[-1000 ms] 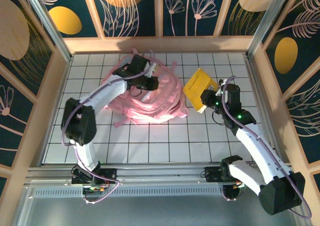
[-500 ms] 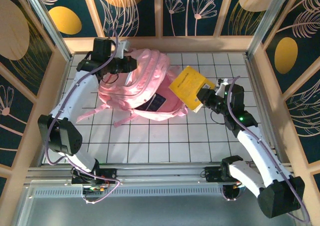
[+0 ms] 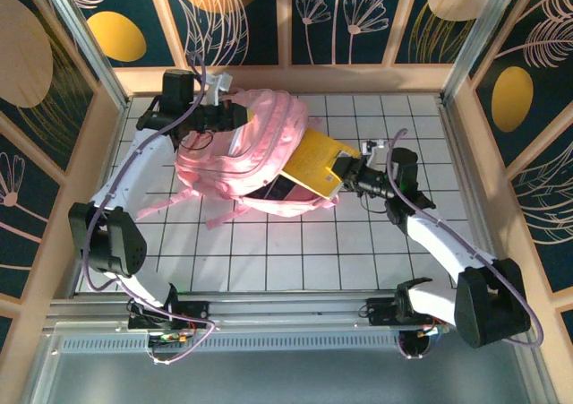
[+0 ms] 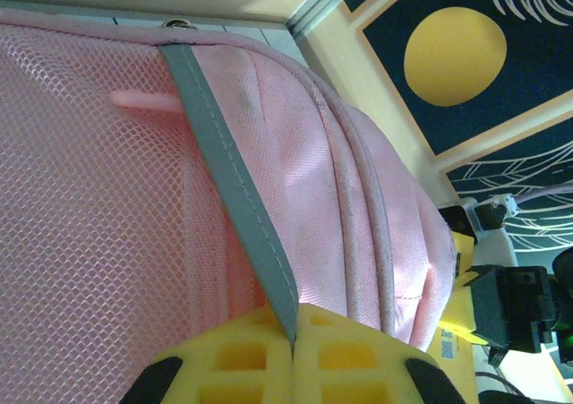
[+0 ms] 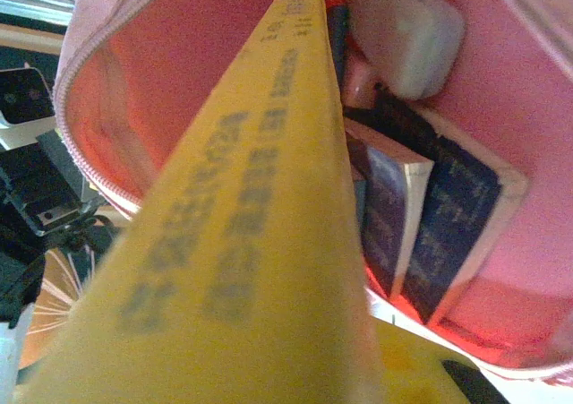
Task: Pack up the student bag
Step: Place the book in the student bag.
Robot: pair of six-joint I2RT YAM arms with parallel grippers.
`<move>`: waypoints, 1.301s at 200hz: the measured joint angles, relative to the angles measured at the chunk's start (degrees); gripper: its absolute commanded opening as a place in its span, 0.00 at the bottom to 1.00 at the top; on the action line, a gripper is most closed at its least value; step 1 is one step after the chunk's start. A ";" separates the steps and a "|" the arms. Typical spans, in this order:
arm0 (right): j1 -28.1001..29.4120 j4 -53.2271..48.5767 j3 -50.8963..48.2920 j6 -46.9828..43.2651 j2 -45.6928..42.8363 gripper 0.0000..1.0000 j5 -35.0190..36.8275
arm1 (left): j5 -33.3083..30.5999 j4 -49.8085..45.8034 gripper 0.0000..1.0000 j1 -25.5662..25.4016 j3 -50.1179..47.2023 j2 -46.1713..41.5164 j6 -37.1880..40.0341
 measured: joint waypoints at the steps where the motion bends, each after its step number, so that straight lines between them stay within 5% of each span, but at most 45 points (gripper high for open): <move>1: 0.04 0.13 0.02 0.07 0.07 0.00 -0.02 | 0.02 0.02 0.00 0.00 -0.02 0.00 0.00; 103: 5.44 1.57 6.03 -7.67 14.62 0.00 3.61 | 5.81 8.83 0.00 0.59 -2.51 0.00 -8.52; 182: 12.00 7.58 27.45 -11.30 40.76 0.05 4.74 | 8.09 14.97 0.00 0.59 -5.46 0.00 -13.94; 218: 16.55 8.37 37.99 -10.32 49.96 0.25 8.72 | 8.07 15.82 0.00 0.59 -5.60 0.00 -15.32; 260: 19.12 11.13 39.34 -6.03 52.37 0.67 12.76 | 7.17 15.61 0.00 1.09 -5.60 0.00 -16.04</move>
